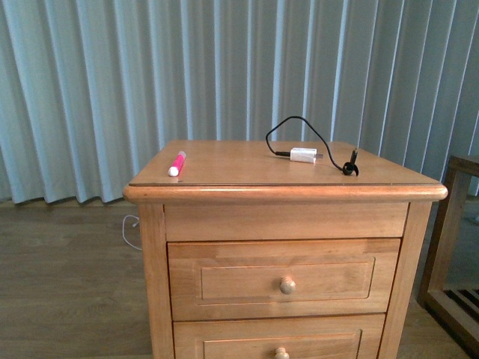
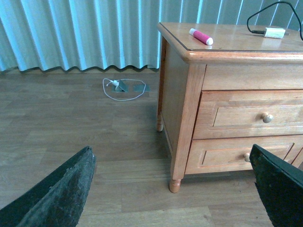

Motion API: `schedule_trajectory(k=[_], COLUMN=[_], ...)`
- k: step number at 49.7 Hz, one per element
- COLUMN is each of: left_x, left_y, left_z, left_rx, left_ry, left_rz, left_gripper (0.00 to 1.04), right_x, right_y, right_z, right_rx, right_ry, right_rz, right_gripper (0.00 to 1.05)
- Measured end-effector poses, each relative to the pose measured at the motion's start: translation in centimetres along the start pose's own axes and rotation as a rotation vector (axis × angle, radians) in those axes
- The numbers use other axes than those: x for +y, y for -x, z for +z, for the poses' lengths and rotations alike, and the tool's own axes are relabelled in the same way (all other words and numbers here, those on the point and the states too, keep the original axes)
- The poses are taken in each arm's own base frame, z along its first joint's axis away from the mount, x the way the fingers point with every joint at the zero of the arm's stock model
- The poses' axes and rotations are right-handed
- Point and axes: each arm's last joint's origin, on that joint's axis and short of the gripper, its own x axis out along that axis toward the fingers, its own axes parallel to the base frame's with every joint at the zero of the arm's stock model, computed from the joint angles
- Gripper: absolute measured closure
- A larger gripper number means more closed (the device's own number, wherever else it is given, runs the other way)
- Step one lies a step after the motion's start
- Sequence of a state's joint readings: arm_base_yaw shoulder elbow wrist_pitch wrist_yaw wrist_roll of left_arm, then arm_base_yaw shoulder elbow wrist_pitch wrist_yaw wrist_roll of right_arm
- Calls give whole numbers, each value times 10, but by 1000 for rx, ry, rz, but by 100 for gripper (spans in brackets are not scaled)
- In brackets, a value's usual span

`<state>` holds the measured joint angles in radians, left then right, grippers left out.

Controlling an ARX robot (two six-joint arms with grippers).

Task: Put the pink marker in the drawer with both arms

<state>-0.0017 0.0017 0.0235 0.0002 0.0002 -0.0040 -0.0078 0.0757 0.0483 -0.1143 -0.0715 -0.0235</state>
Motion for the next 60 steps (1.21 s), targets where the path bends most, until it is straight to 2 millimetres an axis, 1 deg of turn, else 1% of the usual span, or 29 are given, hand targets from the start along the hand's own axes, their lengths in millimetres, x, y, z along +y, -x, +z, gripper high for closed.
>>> schedule_trajectory(k=[4,7,11,16,19,23,24,28,30,35,38,43,50,54,58,60], left_x=[0,0,0,0,0,0,0,0,0,0,0,0,0,0,0,0], left_y=[0,0,0,0,0,0,0,0,0,0,0,0,0,0,0,0], left_z=[0,0,0,0,0,0,0,0,0,0,0,0,0,0,0,0], left_rx=[0,0,0,0,0,0,0,0,0,0,0,0,0,0,0,0], left_ry=[0,0,0,0,0,0,0,0,0,0,0,0,0,0,0,0], left_rz=[0,0,0,0,0,0,0,0,0,0,0,0,0,0,0,0], left_gripper=[6,6,6,6,6,6,6,6,6,6,6,6,6,6,6,6], right_x=[3,5,10,18,25,35,36,47,56,71,78,96,115,124,130,136], right_y=[-9,-17,-34,-64,-86,-115,-119,-146,-164,-191,-203,-235,-273,-291,-300,-309], right_z=[-3,-2,4,14,16,11,10,3,-2,-9,-11,-15,-17,-19,-21,-23], right_rx=[99,124,132,134,145,176,182,215,234,241,235,216,195,191,190,191], right_ry=[2,5,12,2,-1,-10,-13,-15,-17,-16,-15,-11,-3,-1,1,4], right_rz=[20,29,41,53,56,55,56,50,60,81,93,116,116,122,126,133], right_gripper=[8,8,8,8,8,8,8,8,8,8,8,8,8,8,8,8])
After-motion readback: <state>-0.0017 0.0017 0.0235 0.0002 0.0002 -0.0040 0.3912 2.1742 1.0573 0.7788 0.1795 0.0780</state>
